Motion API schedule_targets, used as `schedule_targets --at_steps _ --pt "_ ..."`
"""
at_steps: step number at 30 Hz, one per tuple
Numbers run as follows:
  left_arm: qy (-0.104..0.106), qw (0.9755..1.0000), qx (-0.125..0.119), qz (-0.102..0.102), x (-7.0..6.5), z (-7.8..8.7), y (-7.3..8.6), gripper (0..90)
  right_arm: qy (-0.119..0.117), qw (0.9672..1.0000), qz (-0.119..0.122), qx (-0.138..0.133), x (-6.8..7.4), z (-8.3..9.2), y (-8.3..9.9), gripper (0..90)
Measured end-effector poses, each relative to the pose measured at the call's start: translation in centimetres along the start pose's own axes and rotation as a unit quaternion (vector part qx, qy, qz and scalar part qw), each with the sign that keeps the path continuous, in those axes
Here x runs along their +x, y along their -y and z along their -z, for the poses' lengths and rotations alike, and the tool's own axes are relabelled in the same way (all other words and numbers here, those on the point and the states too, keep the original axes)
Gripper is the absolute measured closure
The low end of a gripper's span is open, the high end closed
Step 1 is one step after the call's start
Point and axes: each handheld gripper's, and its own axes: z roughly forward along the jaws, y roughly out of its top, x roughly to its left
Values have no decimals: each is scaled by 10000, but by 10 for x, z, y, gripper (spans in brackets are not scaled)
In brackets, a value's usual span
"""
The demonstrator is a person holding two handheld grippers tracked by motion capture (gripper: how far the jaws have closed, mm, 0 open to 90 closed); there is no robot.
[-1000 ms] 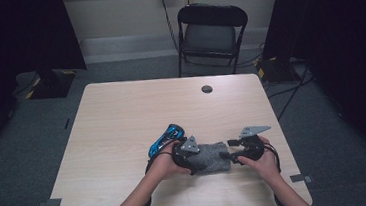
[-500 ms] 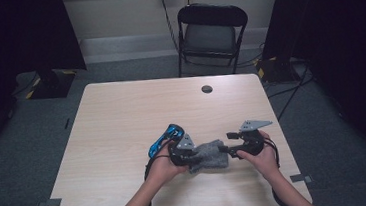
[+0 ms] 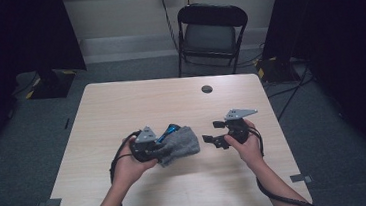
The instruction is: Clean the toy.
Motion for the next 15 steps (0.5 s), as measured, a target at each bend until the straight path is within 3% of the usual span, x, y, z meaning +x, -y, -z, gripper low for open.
schedule_targets --at_steps 2,4,5,8,15 --pt "-89 9998 -115 118 6 10 5 757 -47 10000 17 19 3 -6 -4 183" --pt "-287 9992 -157 240 14 22 13 755 -119 9998 120 93 9 -16 -9 185" --pt "-342 9987 -200 324 17 26 18 754 -180 9992 289 197 17 -26 -13 183" --pt "-486 9971 -227 533 25 36 31 755 -254 9986 367 267 25 -37 -15 180" --pt "-781 9928 -320 855 35 58 53 754 -444 9958 630 491 55 -80 -29 179"
